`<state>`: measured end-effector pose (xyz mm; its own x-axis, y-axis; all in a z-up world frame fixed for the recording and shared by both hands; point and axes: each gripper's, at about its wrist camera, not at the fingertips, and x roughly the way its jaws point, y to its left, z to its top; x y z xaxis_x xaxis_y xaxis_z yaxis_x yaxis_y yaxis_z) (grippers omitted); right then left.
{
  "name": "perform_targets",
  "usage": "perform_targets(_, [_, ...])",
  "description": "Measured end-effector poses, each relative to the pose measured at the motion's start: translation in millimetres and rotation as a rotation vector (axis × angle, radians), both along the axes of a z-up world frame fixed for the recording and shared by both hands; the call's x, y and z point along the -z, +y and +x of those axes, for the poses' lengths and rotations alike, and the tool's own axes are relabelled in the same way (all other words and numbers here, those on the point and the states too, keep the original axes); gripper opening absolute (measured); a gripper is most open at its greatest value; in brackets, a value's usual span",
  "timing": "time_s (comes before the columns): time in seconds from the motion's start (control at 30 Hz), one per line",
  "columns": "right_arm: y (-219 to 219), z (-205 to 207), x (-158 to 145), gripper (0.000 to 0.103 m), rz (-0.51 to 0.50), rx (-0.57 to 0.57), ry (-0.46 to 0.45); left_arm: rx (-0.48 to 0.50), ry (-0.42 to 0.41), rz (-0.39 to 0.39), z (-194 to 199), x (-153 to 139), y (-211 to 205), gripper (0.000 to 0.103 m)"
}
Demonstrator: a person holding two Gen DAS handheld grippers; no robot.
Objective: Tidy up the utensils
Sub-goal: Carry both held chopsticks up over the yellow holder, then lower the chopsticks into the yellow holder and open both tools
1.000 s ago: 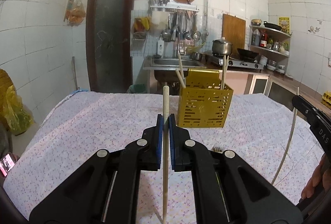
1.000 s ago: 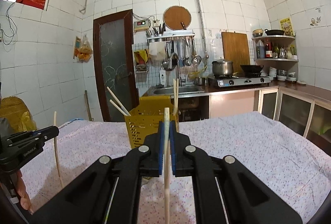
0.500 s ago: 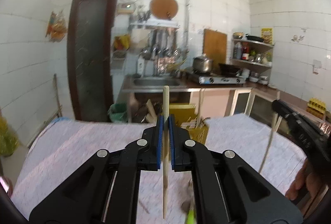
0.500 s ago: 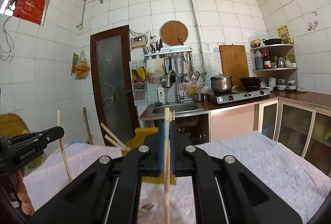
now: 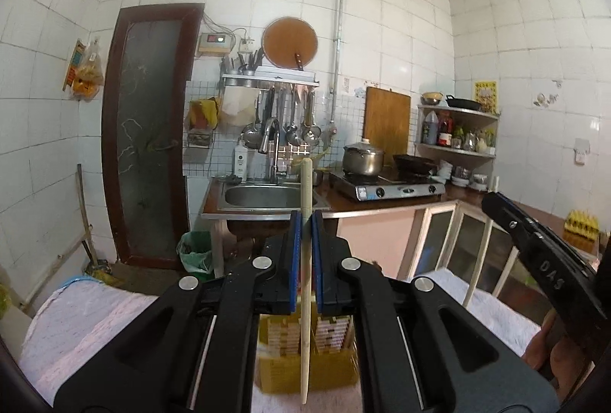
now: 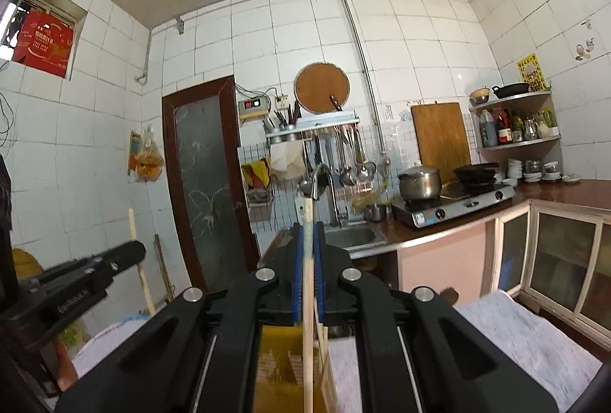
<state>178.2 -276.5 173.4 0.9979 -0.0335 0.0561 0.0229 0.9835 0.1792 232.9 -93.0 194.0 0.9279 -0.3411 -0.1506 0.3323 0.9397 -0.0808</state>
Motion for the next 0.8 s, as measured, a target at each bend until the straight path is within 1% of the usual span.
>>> perform_targets(0.1, [0, 25, -3, 0.006, 0.000, -0.005, -0.018, -0.031, -0.022, 0.017, 30, 2, -8, 0.005])
perform_targets(0.17, [0, 37, -2, 0.006, 0.002, -0.002, -0.029, -0.050, -0.045, 0.027, 44, 6, -13, 0.005])
perform_targets(0.23, [1, 51, 3, 0.006, 0.007, -0.007, -0.036, -0.062, -0.065, 0.033, 60, 12, -17, 0.005])
perform_targets(0.3, [3, 63, 12, 0.006, -0.003, -0.006, -0.035, -0.068, -0.072, 0.024, 74, 20, -20, 0.005])
perform_targets(0.4, [8, 79, 30, 0.006, -0.022, -0.014, -0.032, -0.060, -0.046, 0.001, 93, 41, -18, 0.005])
perform_targets(0.5, [12, 93, 48, 0.006, -0.052, -0.025, -0.008, -0.057, -0.015, 0.004, 104, 64, -19, 0.005])
perform_targets(0.6, [13, 104, 68, 0.006, -0.052, -0.039, 0.048, -0.044, 0.044, 0.017, 113, 89, -21, 0.005])
perform_targets(0.7, [12, 104, 78, 0.006, -0.048, -0.050, 0.092, -0.037, 0.080, 0.017, 111, 99, -17, 0.005])
perform_targets(0.8, [12, 97, 79, 0.007, -0.050, -0.041, 0.147, -0.037, 0.097, 0.007, 102, 96, -10, 0.006])
